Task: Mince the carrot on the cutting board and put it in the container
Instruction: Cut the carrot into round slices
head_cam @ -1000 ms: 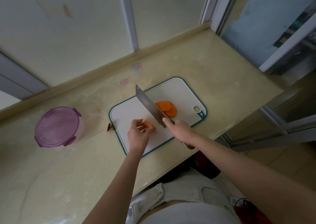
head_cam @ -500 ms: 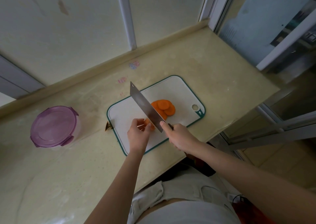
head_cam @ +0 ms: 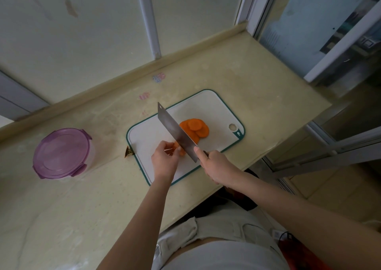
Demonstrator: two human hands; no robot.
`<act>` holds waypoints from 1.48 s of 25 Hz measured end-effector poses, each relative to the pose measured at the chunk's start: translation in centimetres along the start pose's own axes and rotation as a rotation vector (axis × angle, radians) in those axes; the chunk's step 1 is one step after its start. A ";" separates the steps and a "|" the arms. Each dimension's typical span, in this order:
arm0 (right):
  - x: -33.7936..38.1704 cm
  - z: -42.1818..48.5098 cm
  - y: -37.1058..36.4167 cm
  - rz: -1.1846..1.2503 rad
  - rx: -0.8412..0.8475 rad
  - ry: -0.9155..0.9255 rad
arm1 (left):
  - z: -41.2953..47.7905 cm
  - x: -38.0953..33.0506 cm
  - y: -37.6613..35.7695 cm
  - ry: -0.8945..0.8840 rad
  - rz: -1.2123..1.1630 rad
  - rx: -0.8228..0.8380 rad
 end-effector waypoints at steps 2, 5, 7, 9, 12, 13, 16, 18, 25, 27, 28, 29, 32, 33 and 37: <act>0.6 -0.1 0.2 -0.050 0.015 0.032 | 0.0 -0.2 0.0 -0.013 0.033 -0.007; 1.5 -0.2 0.5 -0.034 0.020 0.037 | 0.2 -0.4 0.0 -0.033 0.060 -0.003; 2.3 0.0 0.5 -0.041 0.021 0.036 | 0.2 -0.3 0.0 -0.040 0.071 0.001; 3.0 0.6 0.1 -0.108 0.021 0.032 | 0.2 -0.2 0.0 -0.047 0.081 0.002; 3.8 1.8 -0.5 -0.152 0.012 0.018 | 0.2 -0.2 0.0 -0.046 0.081 0.000; 4.0 2.1 -0.6 -0.161 0.020 0.016 | 0.1 -0.1 0.0 -0.045 0.074 0.001; 4.1 2.4 -0.5 -0.157 0.033 -0.005 | -0.4 0.3 -0.1 -0.057 0.039 0.013; 3.9 2.3 -0.5 -0.169 0.034 -0.003 | -0.6 0.5 -0.2 -0.051 0.027 0.002; 3.3 1.1 -0.3 -0.191 0.050 0.012 | -0.2 -0.2 -0.1 -0.040 0.068 -0.010; 2.6 0.0 0.3 -0.178 0.074 0.022 | -0.2 -0.3 -0.1 -0.050 0.086 -0.004; 2.3 -0.6 0.5 -0.185 0.083 0.013 | -0.2 -0.4 0.0 -0.048 0.091 -0.005; 1.9 -1.2 0.6 -0.203 0.084 -0.005 | -0.2 -0.5 0.0 -0.042 0.097 -0.005; 1.3 -1.7 0.8 -0.217 0.058 -0.064 | -0.2 -0.8 -0.1 -0.042 0.140 0.008; 1.4 -1.6 0.8 -0.220 0.056 -0.069 | -0.2 -0.9 -0.2 -0.040 0.150 0.003; 1.8 -0.6 0.7 -0.247 0.108 0.001 | 0.2 -1.1 0.1 -0.012 0.142 -0.009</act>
Point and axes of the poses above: each hand's wrist, its own z-axis towards the middle knuckle, its own y-axis out of the back of the hand, x = y × z, the point moved 4 cm from there along z, towards the middle knuckle, and after that the axes turned 15 degrees about y, right-handed, at the moved point
